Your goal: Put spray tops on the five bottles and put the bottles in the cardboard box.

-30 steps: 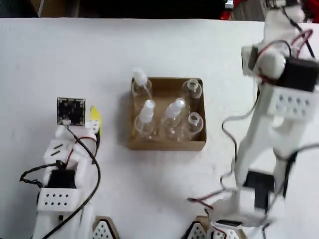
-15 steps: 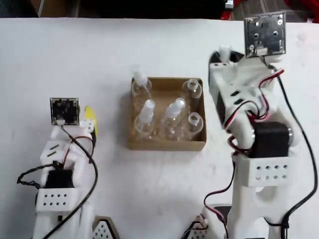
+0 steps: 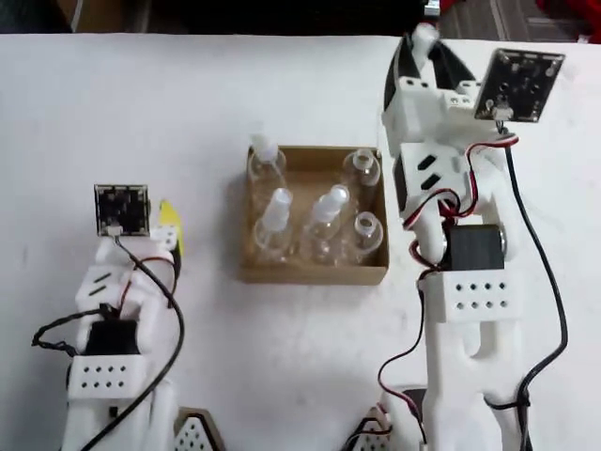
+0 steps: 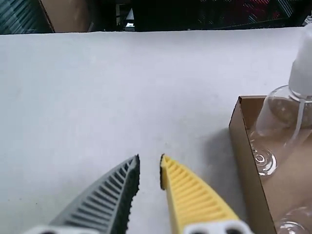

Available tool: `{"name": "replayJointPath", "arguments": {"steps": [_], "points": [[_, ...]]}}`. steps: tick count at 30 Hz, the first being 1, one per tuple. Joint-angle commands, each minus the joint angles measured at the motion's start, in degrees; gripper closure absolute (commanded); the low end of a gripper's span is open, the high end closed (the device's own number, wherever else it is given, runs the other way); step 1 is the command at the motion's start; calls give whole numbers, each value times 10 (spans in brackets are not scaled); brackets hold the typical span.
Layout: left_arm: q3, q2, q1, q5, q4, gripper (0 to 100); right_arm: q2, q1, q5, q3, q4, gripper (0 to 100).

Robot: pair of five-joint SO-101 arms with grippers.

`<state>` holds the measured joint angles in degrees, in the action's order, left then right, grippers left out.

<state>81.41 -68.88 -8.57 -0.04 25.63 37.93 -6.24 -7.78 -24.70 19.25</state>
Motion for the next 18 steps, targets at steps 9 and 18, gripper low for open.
{"name": "replayJointPath", "arguments": {"steps": [9,18], "points": [[-4,-12,-3,7,-33,928,-32,7,-9,-123,-224,984],[-4,-12,-3,7,-33,928,3,7,-10,-182,-278,984]]}}
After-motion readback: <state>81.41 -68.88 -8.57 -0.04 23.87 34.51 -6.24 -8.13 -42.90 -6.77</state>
